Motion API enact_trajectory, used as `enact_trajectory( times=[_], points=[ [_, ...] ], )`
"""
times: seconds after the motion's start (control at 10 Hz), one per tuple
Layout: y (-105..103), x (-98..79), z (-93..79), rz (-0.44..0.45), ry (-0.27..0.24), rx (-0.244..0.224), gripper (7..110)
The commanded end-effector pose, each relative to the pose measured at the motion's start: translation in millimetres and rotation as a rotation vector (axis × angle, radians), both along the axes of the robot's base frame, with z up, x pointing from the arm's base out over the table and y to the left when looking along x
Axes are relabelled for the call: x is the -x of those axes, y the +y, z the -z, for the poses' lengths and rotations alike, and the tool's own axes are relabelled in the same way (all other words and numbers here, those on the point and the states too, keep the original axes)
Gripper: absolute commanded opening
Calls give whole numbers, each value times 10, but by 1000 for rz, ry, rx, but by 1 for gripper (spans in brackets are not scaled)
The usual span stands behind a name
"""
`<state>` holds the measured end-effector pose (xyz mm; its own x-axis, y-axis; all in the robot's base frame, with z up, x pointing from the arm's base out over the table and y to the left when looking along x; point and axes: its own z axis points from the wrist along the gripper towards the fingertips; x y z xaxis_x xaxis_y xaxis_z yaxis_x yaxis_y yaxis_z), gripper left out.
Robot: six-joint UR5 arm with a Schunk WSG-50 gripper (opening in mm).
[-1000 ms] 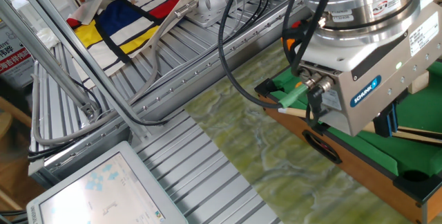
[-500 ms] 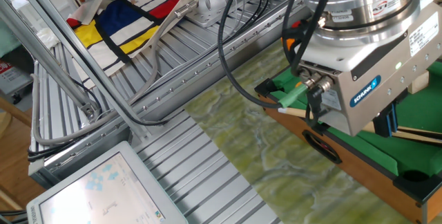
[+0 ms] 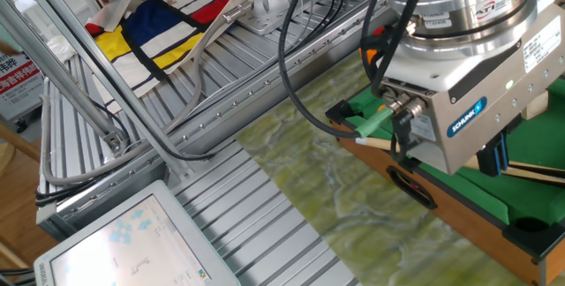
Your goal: Hit the pool ball
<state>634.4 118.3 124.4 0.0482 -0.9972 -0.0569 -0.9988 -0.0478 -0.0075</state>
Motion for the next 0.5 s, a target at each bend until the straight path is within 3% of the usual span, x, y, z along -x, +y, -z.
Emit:
enact_trajectory(
  times=[0.0, 0.4],
  points=[
    [7, -7, -13, 6, -2, -6, 7],
    [7, 0, -13, 7, 2, -7, 7]
  ],
)
